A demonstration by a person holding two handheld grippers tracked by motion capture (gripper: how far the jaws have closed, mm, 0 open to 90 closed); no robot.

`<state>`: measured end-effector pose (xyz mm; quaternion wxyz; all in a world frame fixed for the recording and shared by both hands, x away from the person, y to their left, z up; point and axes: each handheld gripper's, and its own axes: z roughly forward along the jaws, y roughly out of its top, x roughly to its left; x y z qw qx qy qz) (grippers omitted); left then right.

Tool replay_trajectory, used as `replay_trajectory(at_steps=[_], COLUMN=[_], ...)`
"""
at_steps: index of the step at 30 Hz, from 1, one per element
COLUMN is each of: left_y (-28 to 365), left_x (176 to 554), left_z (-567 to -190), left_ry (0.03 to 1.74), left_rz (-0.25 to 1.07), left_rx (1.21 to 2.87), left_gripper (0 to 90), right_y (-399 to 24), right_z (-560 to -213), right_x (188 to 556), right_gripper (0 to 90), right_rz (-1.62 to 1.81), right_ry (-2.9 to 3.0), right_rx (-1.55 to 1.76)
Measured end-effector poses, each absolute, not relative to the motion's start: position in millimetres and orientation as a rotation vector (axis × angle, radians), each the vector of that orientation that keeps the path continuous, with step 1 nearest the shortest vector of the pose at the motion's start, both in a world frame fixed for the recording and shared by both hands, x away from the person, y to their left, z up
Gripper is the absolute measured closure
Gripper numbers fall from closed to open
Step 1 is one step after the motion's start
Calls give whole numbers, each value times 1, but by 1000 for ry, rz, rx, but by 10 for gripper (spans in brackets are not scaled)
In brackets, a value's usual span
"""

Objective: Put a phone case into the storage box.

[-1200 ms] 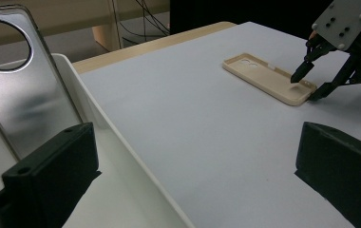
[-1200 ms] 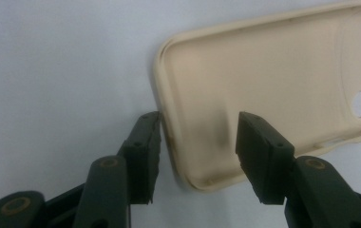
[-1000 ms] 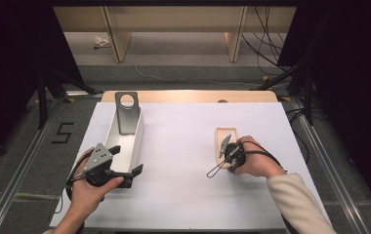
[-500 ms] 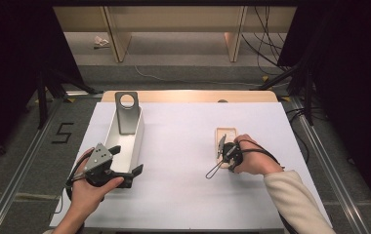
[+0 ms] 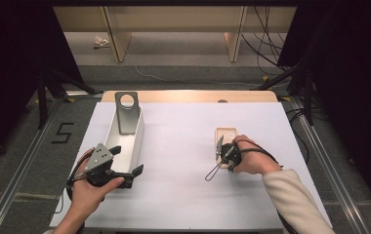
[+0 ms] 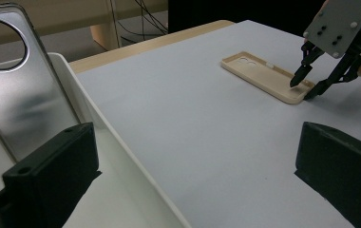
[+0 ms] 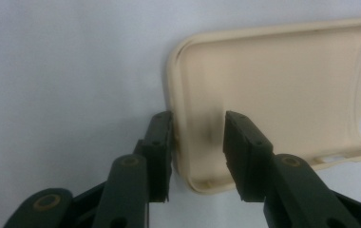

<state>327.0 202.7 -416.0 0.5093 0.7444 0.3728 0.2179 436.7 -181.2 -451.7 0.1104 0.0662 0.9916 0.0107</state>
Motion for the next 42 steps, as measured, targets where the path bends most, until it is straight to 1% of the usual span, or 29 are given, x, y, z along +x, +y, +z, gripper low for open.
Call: replay_trajectory(at_steps=[10, 23, 42], left_y=[202, 202, 202], left_x=[327, 327, 327], left_z=[-416, -417, -417], left_ry=[896, 891, 891], left_rz=[521, 520, 519], left_rx=[1795, 1797, 1796], left_gripper=[0, 2, 4], right_y=[-175, -173, -175], right_z=[-453, -454, -451], right_x=[435, 430, 427], right_gripper=[726, 848, 882], right_rz=[-18, -25, -31], right_ry=[2920, 2936, 2920], right_rx=[96, 63, 56])
